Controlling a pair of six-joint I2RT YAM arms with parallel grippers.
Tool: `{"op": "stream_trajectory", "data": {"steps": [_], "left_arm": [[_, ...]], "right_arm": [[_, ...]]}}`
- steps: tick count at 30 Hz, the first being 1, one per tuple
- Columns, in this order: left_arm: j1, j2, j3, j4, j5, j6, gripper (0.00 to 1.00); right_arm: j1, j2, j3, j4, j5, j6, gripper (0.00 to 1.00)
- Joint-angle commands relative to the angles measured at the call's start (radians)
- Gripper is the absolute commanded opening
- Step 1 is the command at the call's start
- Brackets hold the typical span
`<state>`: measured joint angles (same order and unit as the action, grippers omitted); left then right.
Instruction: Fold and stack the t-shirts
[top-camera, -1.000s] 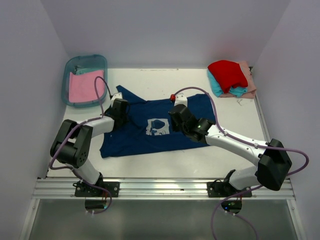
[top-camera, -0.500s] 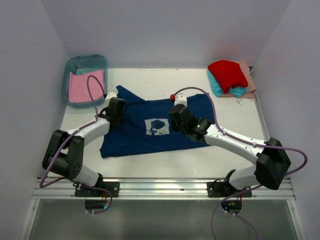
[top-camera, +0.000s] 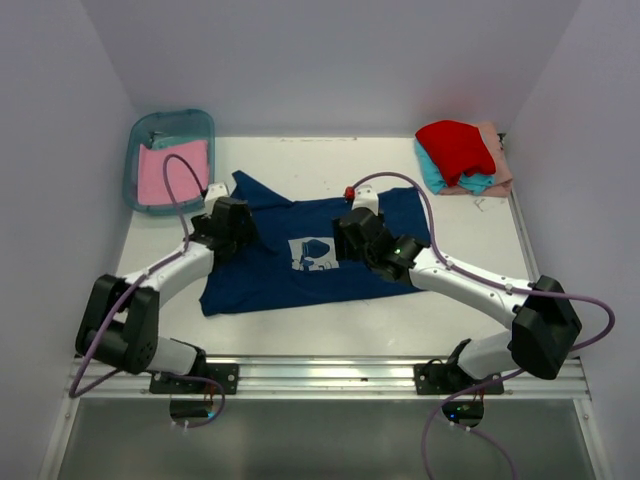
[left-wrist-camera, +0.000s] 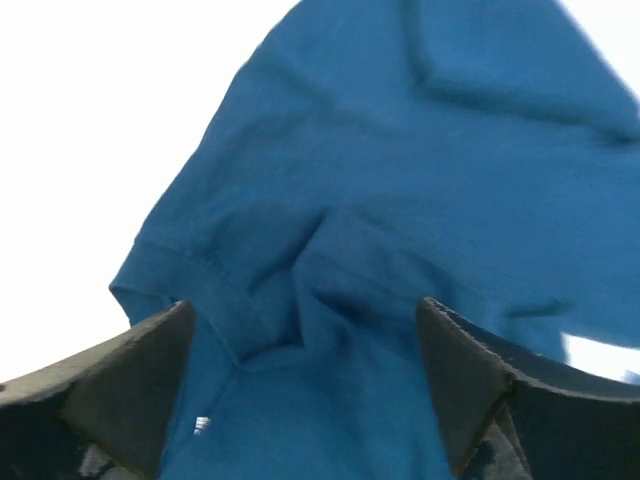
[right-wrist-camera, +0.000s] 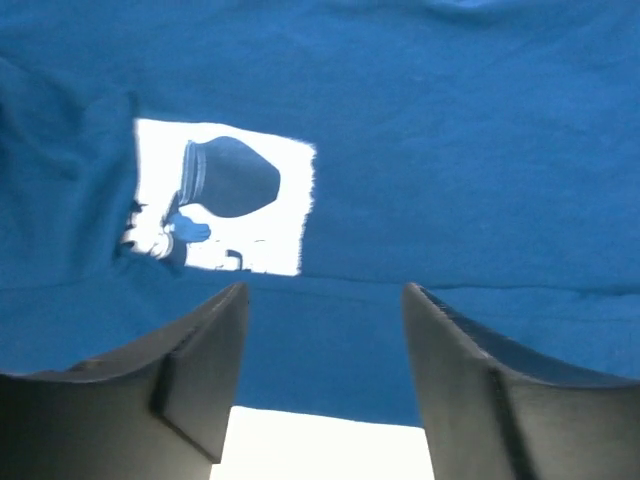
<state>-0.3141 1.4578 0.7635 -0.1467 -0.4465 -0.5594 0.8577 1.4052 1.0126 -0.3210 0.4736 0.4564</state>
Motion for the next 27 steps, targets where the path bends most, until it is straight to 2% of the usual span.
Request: {"op": "stream_trajectory", "data": {"steps": [1,2,4,9,14,16,24,27], "left_arm": [[0.006,-0.16,-0.042,0.212,0.044,0.016,1.0],[0.006,-0.172,-0.036,0.251,0.055,0.021,1.0],[0.007,-0.142,0.037,0.245,0.049,0.027,1.0],[0.021,0.146,0.297,0.118,0.051,-0.013,0.99],[0.061,0.38,0.488,0.124,0.118,-0.017,0.96],[0.087,0.477,0.661,0.052,0.094,-0.016,0.95],[0.159,0.668,0.841,0.047,0.118,-0.01,0.93],[0.188,0.731,0.911,-0.007,0.13,-0.037,0.91]], "right_arm": [[-0.023,-0.005,-0.003,0.016,0.076,0.008,0.72],[-0.028,0.0,0.0,0.017,0.079,0.007,0.75],[-0.039,0.005,0.006,0.011,0.079,-0.004,0.76],[-0.043,-0.012,-0.003,0.004,0.065,-0.005,0.72],[-0.046,-0.063,-0.035,-0.016,0.071,-0.012,0.7],[-0.051,-0.097,-0.072,-0.021,0.071,-0.01,0.68],[-0.055,-0.141,-0.112,-0.038,0.059,0.007,0.66],[-0.057,-0.143,-0.118,-0.039,0.059,0.01,0.65]]}}
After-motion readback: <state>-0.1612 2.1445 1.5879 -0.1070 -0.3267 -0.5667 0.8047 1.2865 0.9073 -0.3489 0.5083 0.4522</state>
